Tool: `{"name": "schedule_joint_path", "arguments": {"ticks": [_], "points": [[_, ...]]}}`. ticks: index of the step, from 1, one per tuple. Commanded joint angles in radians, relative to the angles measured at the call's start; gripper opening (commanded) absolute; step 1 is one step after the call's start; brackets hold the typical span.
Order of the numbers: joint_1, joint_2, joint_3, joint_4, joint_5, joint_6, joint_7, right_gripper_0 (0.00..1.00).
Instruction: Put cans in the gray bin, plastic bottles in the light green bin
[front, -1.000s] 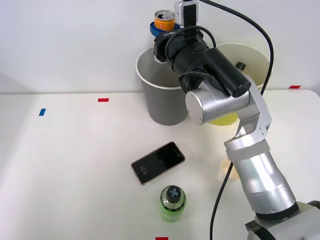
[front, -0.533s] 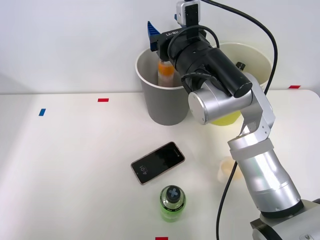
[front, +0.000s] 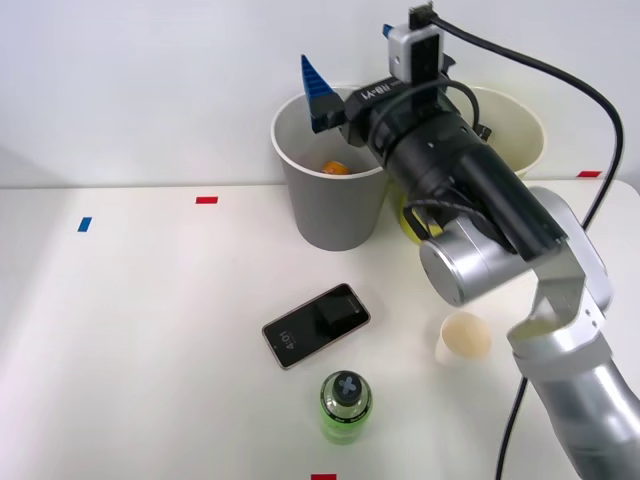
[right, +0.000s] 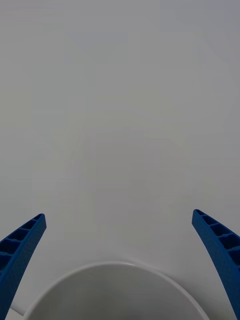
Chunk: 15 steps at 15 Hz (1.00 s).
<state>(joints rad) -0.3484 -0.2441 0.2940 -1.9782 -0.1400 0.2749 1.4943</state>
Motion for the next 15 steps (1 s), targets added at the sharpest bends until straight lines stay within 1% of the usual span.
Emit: {"name": "schedule_joint_path", "arguments": {"ticks": [1, 2, 4, 7, 9, 13, 15], "points": [[0.201, -0.057, 0.007, -0.195, -0.007, -0.003, -0.016, 1.00], [0.287, -0.078, 0.004, -0.252, -0.007, -0.033, -0.023, 1.00], [0.421, -0.116, -0.001, -0.306, -0.009, -0.129, -0.031, 1.00], [0.585, -0.155, -0.003, -0.334, -0.012, -0.295, -0.037, 1.00], [0.749, -0.184, -0.012, -0.334, -0.015, -0.434, -0.039, 1.00], [0.974, -0.192, -0.024, -0.334, -0.026, -0.576, -0.040, 1.00], [1.072, -0.181, -0.035, -0.334, -0.032, -0.612, -0.045, 1.00]]}}
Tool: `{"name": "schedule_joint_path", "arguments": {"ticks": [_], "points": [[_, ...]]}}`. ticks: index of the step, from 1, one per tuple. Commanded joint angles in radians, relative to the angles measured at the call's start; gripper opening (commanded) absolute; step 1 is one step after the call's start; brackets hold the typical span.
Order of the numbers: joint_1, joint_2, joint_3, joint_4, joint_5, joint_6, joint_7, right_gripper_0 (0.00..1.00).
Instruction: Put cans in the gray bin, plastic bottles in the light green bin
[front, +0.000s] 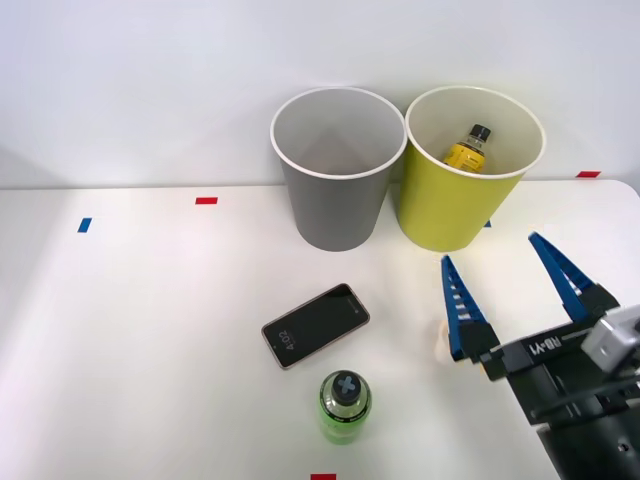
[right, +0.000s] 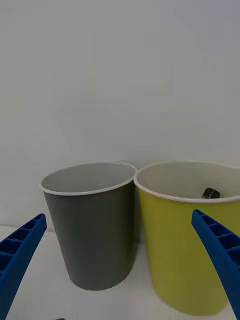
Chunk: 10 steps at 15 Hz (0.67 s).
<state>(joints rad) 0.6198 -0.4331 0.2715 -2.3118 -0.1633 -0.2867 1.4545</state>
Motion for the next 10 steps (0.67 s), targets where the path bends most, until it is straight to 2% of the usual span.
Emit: {"name": "schedule_joint_path", "arguments": {"ticks": [1, 5, 10], "points": [[0.138, 0.010, -0.015, 0.002, -0.008, -0.066, -0.006, 1.00], [0.236, 0.031, -0.017, 0.002, -0.008, -0.089, -0.010, 1.00], [0.236, 0.151, -0.028, 0.103, 0.019, -0.118, 0.004, 1.00]]}}
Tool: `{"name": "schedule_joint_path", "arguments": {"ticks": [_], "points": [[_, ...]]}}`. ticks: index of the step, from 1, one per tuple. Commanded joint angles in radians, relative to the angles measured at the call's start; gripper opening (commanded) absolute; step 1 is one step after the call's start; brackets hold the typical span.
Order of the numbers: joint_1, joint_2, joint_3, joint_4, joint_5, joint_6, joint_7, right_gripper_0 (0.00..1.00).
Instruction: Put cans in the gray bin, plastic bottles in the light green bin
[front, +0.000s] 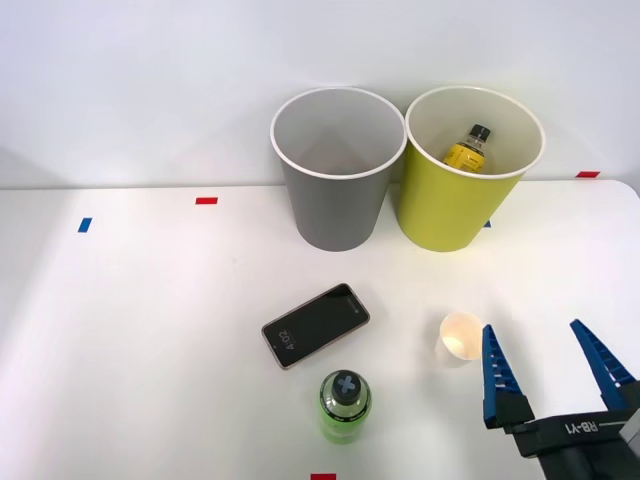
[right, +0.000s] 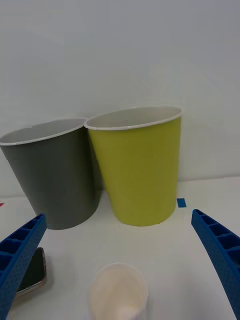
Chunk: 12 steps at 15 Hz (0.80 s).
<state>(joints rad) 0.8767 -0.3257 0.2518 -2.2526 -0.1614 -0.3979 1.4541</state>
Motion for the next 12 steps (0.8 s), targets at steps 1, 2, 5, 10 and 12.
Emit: {"name": "schedule_joint_path", "arguments": {"ticks": [1, 2, 5, 10, 12], "points": [[-0.036, 0.056, -0.017, 0.067, 0.046, -0.018, -0.005, 1.00], [-0.048, 0.077, -0.029, 0.094, 0.089, -0.036, -0.014, 1.00], [-0.079, 0.096, -0.049, 0.208, 0.141, -0.159, -0.044, 1.00], [-0.013, 0.079, -0.036, 0.358, 0.132, -0.351, 0.107, 1.00], [0.041, 0.065, -0.009, 0.358, 0.106, -0.352, 0.200, 1.00]]}}
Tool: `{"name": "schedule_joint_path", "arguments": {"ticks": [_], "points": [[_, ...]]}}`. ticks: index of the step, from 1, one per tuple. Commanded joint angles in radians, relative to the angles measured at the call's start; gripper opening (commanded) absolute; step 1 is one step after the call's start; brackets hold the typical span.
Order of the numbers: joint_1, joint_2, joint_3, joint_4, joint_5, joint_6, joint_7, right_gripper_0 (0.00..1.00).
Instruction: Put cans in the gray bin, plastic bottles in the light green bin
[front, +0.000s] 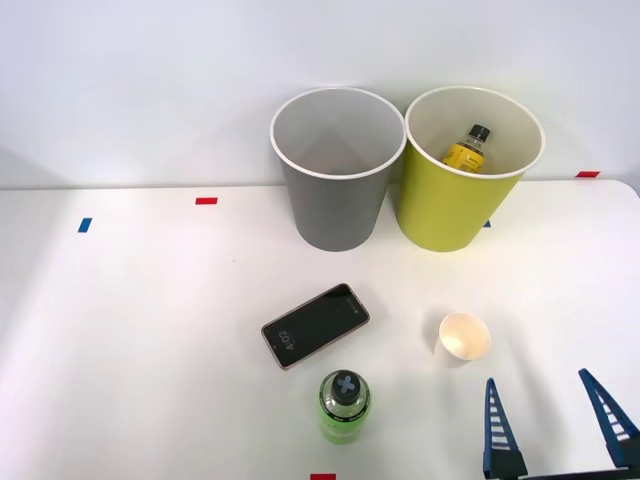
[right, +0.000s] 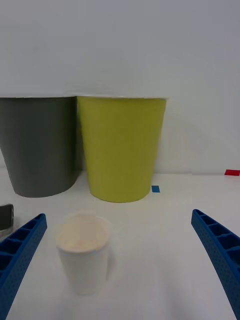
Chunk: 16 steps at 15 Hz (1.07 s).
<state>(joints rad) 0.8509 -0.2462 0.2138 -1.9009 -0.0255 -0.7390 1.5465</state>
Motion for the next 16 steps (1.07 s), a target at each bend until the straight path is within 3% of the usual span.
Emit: {"name": "schedule_joint_path", "arguments": {"ticks": [1, 9, 16], "points": [[0.094, -0.025, 0.044, 0.006, -0.047, -0.011, 0.141, 1.00], [0.174, -0.034, 0.134, 0.112, -0.088, -0.091, 0.179, 1.00], [0.162, -0.024, 0.142, 0.206, -0.080, -0.217, 0.176, 1.00]]}}
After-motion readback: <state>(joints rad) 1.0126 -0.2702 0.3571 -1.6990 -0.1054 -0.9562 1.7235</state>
